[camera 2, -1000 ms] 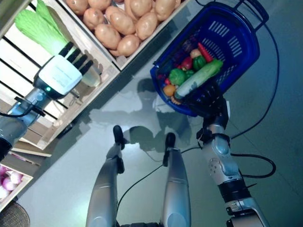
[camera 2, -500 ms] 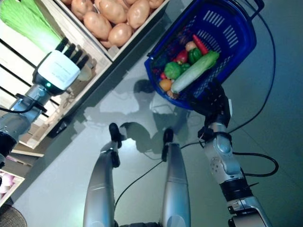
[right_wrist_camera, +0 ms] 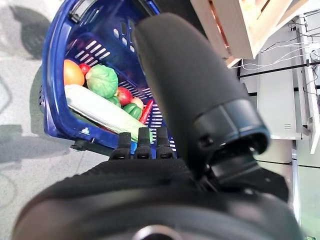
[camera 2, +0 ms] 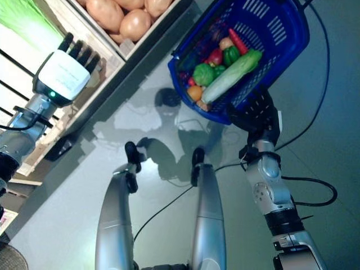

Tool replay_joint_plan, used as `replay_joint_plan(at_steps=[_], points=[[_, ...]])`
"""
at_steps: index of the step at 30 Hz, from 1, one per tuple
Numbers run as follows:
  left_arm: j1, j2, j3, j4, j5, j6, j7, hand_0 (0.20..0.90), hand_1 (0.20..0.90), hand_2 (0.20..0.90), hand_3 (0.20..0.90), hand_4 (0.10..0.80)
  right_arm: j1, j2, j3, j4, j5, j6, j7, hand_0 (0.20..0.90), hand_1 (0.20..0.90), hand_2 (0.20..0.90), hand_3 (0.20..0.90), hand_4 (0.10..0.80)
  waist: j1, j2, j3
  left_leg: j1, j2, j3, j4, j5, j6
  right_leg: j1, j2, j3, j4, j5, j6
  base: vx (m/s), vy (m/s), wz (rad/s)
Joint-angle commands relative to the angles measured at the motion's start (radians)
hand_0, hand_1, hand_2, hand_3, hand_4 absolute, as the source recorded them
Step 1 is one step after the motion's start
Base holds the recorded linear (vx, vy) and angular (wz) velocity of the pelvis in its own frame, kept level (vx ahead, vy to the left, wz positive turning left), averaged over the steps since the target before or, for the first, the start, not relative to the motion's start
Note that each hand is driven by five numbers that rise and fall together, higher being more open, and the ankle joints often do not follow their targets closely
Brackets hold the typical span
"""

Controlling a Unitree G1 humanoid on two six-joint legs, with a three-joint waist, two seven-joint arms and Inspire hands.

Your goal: Put vegetables into the basket

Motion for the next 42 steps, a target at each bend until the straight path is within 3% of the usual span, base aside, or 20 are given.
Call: replay_joint_plan(at_steps=[1,3,4,11,12,13,14,15,21,27,29,30,36,42], points=[[-0.112,0.04,0.079,-0.027,-0.082,0.103,0.108,0.9,0.9,0.9,0.9,0.8,-0.013,-0.077,-0.104,-0.121,-0.058,-0.057,-0.012,0.9,0.9,0.9,0.9,0.8,-0.025,0.015,0.0,0.052,0.003,0.013,0.118,-0.213,0.015,0.049,0.002,0.021,-0.078,0.091,-0.005,0.0,0.0,0.0],[-0.119,0.037,0.089,-0.025,-0.109,0.11,0.124,0.9,0.9,0.9,0.9,0.8,-0.02,-0.076,-0.111,-0.123,-0.057,-0.053,-0.01,0.9,0.9,0.9,0.9,0.8,-0.027,0.013,0.0,0.019,0.004,0.018,0.116,-0.184,0.022,0.016,0.002,0.022,-0.082,0.121,-0.012,-0.041,0.036,-0.03],[-0.111,0.03,0.089,-0.018,-0.104,0.105,0.125,0.9,0.9,0.9,0.9,0.8,-0.011,-0.072,-0.111,-0.12,-0.063,-0.049,-0.007,0.9,0.9,0.9,0.9,0.8,-0.026,0.012,0.0,0.037,0.002,0.009,0.13,-0.214,0.015,0.034,0.003,0.026,-0.067,0.095,-0.003,-0.005,0.037,-0.02],[-0.099,0.009,0.089,-0.019,-0.088,0.101,0.114,0.9,0.9,0.9,0.9,0.8,-0.007,-0.065,-0.114,-0.118,-0.07,-0.056,-0.01,0.9,0.9,0.9,0.9,0.8,-0.022,0.003,0.0,0.02,0.003,0.004,0.151,-0.222,0.015,0.022,-0.001,0.025,-0.053,0.092,0.0,0.011,0.005,0.0],[-0.097,0.007,0.083,-0.02,-0.079,0.099,0.097,0.658,0.658,0.658,0.658,0.638,-0.006,-0.063,-0.113,-0.119,-0.07,-0.057,-0.012,0.9,0.9,0.9,0.9,0.8,-0.021,0.001,0.0,0.022,0.002,0.004,0.152,-0.224,0.016,0.025,-0.002,0.024,-0.052,0.091,0.002,0.0,0.0,0.0],[-0.096,0.007,0.082,-0.02,-0.079,0.101,0.096,0.658,0.658,0.658,0.658,0.638,-0.007,-0.062,-0.112,-0.118,-0.069,-0.057,-0.012,0.9,0.9,0.9,0.9,0.8,-0.021,0.001,0.0,0.022,0.002,0.003,0.153,-0.224,0.016,0.025,-0.002,0.024,-0.052,0.092,0.002,0.0,0.0,0.0],[-0.091,0.003,0.083,-0.019,-0.075,0.1,0.088,0.545,0.545,0.545,0.545,0.563,-0.003,-0.061,-0.111,-0.121,-0.066,-0.058,-0.015,0.9,0.9,0.9,0.9,0.8,-0.019,0.0,0.0,0.024,0.002,0.004,0.152,-0.226,0.019,0.027,-0.003,0.022,-0.051,0.091,0.002,0.0,0.0,0.0],[-0.088,0.007,0.082,-0.011,-0.06,0.077,0.087,0.3,0.3,0.3,0.3,0.4,-0.001,-0.063,-0.112,-0.12,-0.062,-0.056,-0.011,0.9,0.9,0.9,0.9,0.8,-0.018,0.0,0.0,0.023,0.0,0.002,0.157,-0.227,0.017,0.026,-0.005,0.022,-0.048,0.091,0.004,0.0,0.0,0.0],[-0.083,0.015,0.078,-0.026,-0.037,0.072,0.059,0.3,0.3,0.3,0.3,0.4,-0.014,-0.057,-0.112,-0.122,-0.067,-0.052,-0.011,0.9,0.9,0.9,0.9,0.8,-0.019,0.003,0.0,0.013,0.0,0.013,0.121,-0.187,0.024,0.014,-0.005,0.015,-0.08,0.129,0.001,-0.025,0.008,0.01],[-0.077,0.035,0.075,-0.027,-0.039,0.058,0.052,0.3,0.3,0.3,0.3,0.4,-0.001,-0.068,-0.118,-0.127,-0.049,-0.047,0.002,0.9,0.9,0.9,0.9,0.8,-0.022,0.006,0.0,0.035,0.0,0.022,0.099,-0.176,0.023,0.039,-0.003,0.015,-0.106,0.136,0.006,0.015,0.0,0.0],[-0.065,0.036,0.073,-0.032,-0.046,0.061,0.052,0.3,0.3,0.3,0.3,0.4,0.007,-0.066,-0.114,-0.128,-0.051,-0.046,0.007,0.9,0.9,0.9,0.9,0.8,-0.021,0.007,0.0,0.062,0.001,0.016,0.103,-0.2,0.015,0.067,-0.001,0.018,-0.101,0.112,0.014,0.043,0.001,-0.01],[-0.067,0.049,0.078,-0.043,-0.052,0.055,0.061,0.3,0.3,0.3,0.3,0.4,0.003,-0.068,-0.116,-0.136,-0.046,-0.048,0.009,0.9,0.9,0.9,0.9,0.8,-0.022,0.009,0.0,0.049,0.004,0.024,0.09,-0.172,0.02,0.053,-0.002,0.015,-0.114,0.136,0.007,-0.061,-0.003,0.0],[-0.059,0.071,0.1,-0.075,-0.124,0.002,0.194,0.3,0.3,0.3,0.3,0.4,0.012,-0.054,-0.105,-0.142,-0.037,-0.034,0.023,0.9,0.9,0.9,0.9,0.8,-0.024,0.005,0.0,0.111,0.01,0.036,0.048,-0.152,0.011,0.115,0.0,0.006,-0.156,0.146,0.009,0.009,-0.02,0.0],[-0.018,0.082,0.175,-0.174,-0.161,-0.061,0.298,0.3,0.3,0.3,0.3,0.4,0.042,0.01,-0.087,-0.173,-0.079,-0.02,0.009,0.9,0.9,0.9,0.9,0.8,-0.016,0.002,0.0,0.226,0.005,0.041,-0.044,-0.11,-0.007,0.242,0.006,-0.015,-0.249,0.165,0.006,0.049,-0.057,0.02]])
